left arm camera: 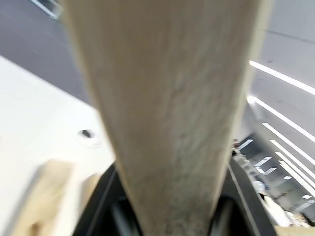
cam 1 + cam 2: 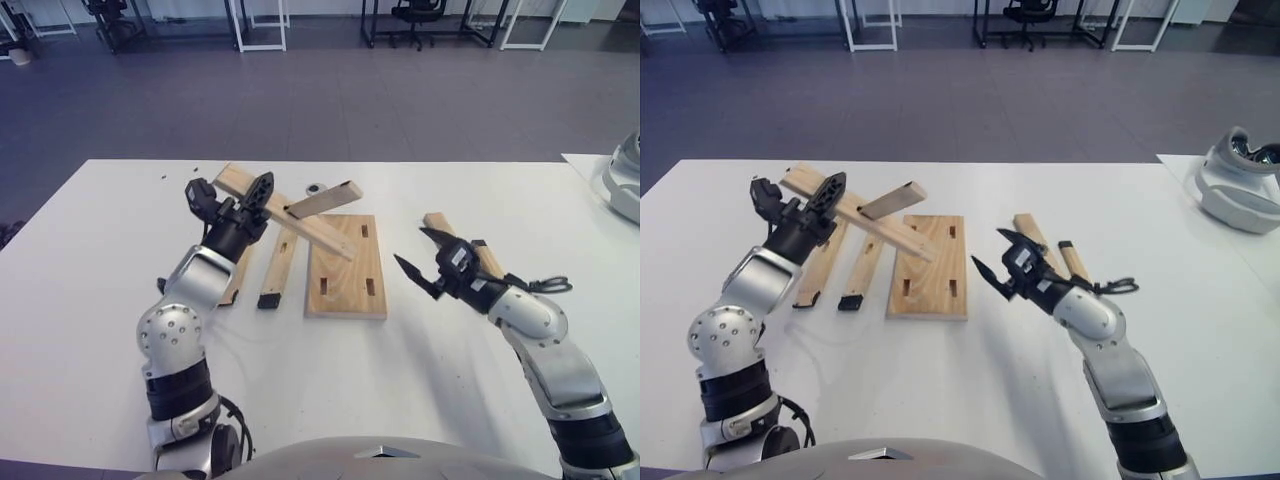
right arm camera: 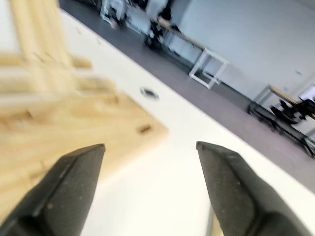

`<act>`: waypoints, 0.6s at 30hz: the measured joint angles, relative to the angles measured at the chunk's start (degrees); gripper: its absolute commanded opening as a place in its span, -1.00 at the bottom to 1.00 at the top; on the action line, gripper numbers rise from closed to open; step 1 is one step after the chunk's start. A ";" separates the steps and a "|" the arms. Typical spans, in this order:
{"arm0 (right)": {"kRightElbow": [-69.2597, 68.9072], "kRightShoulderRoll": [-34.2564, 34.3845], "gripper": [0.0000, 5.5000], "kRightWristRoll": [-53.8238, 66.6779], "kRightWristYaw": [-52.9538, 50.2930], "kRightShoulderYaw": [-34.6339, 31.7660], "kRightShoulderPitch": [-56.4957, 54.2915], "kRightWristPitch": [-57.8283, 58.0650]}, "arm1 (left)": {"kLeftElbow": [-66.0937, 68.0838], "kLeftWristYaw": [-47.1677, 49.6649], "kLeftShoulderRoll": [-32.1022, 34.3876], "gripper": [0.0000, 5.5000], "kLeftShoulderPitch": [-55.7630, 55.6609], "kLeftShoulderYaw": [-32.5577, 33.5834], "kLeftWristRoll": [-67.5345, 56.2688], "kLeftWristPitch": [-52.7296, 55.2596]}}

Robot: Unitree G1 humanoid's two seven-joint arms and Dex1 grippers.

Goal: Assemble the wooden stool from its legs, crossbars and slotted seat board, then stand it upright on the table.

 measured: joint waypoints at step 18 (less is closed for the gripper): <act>13.61 4.92 0.25 -11.53 -3.89 10.21 -1.98 -7.56 | -5.40 11.28 5.55 -0.63 3.82 -2.18 2.28 3.36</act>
